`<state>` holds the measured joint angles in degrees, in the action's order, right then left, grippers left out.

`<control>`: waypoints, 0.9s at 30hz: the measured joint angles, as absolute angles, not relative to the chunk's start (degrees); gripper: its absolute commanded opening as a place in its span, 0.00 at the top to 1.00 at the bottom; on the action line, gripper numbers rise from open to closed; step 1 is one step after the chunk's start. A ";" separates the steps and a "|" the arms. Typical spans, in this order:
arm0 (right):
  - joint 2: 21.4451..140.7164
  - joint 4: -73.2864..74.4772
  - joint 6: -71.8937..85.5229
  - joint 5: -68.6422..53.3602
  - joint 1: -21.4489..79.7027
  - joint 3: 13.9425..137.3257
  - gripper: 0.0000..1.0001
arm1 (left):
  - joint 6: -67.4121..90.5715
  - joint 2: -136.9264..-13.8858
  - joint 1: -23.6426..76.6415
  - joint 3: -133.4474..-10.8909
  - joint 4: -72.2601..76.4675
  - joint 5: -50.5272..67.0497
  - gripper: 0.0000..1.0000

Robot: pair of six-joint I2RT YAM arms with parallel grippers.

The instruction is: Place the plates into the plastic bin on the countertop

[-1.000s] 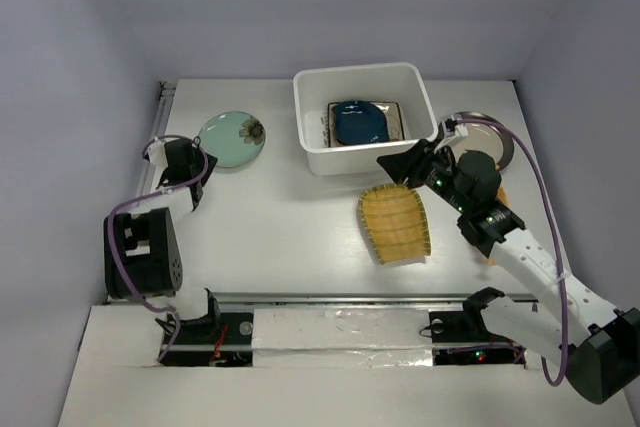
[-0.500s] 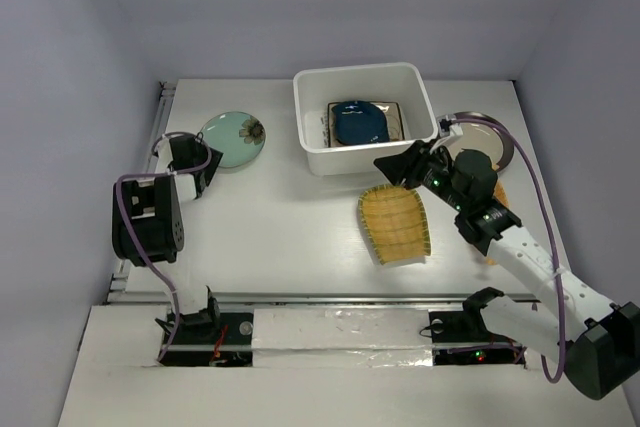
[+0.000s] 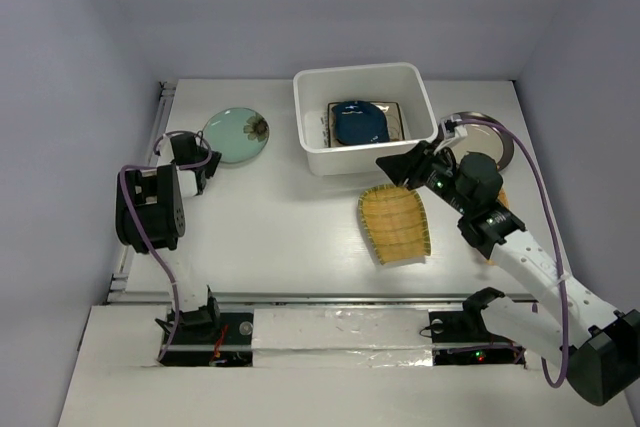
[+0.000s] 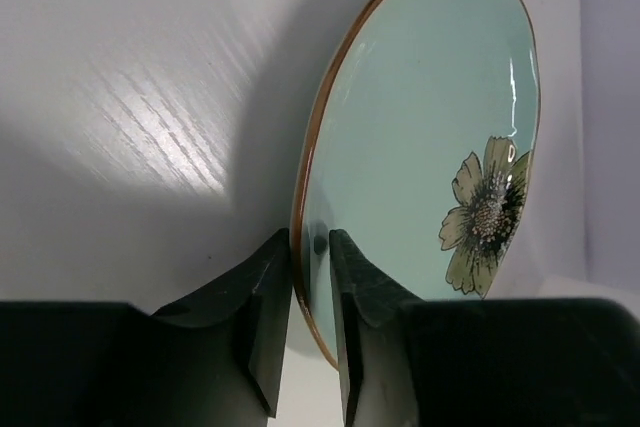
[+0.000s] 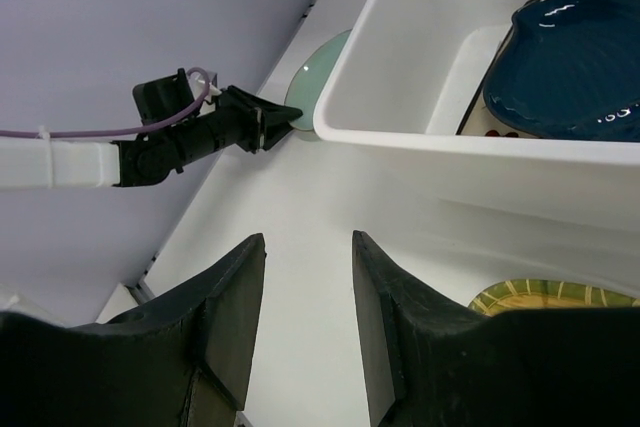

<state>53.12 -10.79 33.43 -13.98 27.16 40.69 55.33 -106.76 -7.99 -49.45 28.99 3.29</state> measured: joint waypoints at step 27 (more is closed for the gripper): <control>54.83 -12.03 34.92 -16.56 27.16 40.64 0.52 | 56.40 -83.57 -10.74 -38.15 30.94 6.13 1.00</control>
